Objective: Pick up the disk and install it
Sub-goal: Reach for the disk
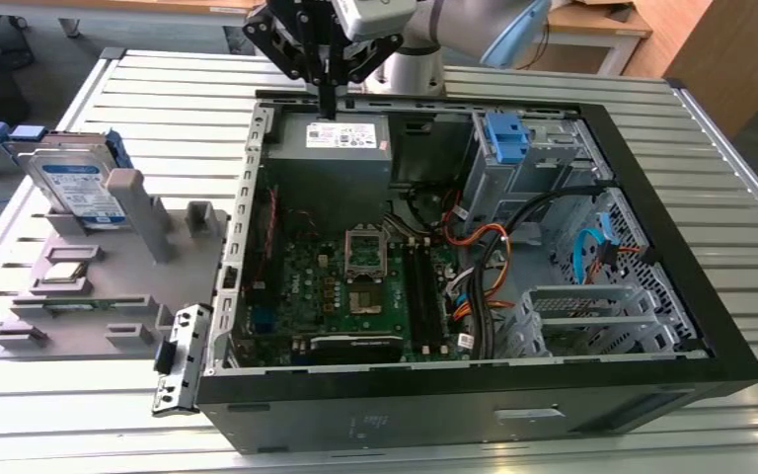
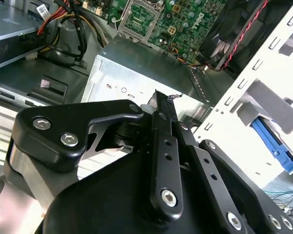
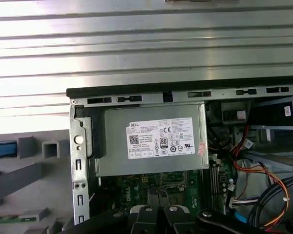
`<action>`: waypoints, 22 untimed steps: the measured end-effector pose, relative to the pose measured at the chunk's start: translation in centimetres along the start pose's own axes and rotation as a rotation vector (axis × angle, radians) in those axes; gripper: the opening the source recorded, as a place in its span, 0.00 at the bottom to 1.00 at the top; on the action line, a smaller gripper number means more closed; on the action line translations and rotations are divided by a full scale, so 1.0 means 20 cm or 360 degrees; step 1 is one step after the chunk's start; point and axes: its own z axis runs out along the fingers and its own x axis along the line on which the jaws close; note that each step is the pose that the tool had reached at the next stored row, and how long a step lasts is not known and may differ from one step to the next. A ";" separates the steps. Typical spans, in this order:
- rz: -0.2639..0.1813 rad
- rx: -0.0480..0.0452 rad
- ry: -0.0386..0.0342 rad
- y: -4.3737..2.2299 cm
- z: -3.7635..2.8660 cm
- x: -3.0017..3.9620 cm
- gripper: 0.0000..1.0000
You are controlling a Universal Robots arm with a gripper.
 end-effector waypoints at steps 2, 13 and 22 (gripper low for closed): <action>0.0000 0.0000 0.0000 -0.001 -0.001 0.014 0.11; 0.0000 0.0000 0.0000 -0.006 -0.002 0.085 0.11; 0.0000 0.0000 0.0000 -0.011 -0.004 0.141 0.11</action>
